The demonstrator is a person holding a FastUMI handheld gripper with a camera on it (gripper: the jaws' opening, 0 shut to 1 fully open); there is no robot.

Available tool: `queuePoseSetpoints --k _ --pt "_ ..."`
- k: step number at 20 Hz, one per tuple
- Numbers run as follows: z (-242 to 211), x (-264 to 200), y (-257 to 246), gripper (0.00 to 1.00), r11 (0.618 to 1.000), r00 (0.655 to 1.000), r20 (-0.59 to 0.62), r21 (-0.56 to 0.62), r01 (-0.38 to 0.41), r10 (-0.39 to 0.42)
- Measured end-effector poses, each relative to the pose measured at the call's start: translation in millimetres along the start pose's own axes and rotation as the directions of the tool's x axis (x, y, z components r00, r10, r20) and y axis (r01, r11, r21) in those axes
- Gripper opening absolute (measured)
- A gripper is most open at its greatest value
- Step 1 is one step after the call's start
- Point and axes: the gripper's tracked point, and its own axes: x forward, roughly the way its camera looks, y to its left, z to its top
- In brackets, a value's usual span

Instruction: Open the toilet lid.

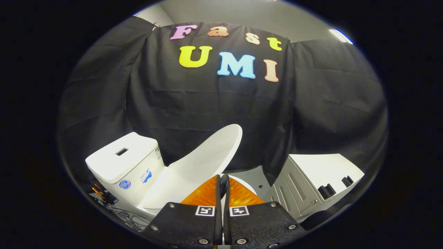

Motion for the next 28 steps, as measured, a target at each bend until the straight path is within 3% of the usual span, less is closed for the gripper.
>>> queuePoseSetpoints --k 5,12,16,28 --pt "16.9 -3.9 12.9 0.01 1.0 1.0 0.011 0.015 0.004 -0.004" --pt "45.6 -13.3 48.6 0.01 0.999 0.998 0.062 -0.052 -0.007 0.01" --pt "63.6 -18.7 72.4 0.01 0.995 0.993 0.106 -0.096 -0.033 0.044" --pt "90.8 -26.7 125.7 0.01 0.989 0.97 0.202 -0.081 -0.12 0.135"
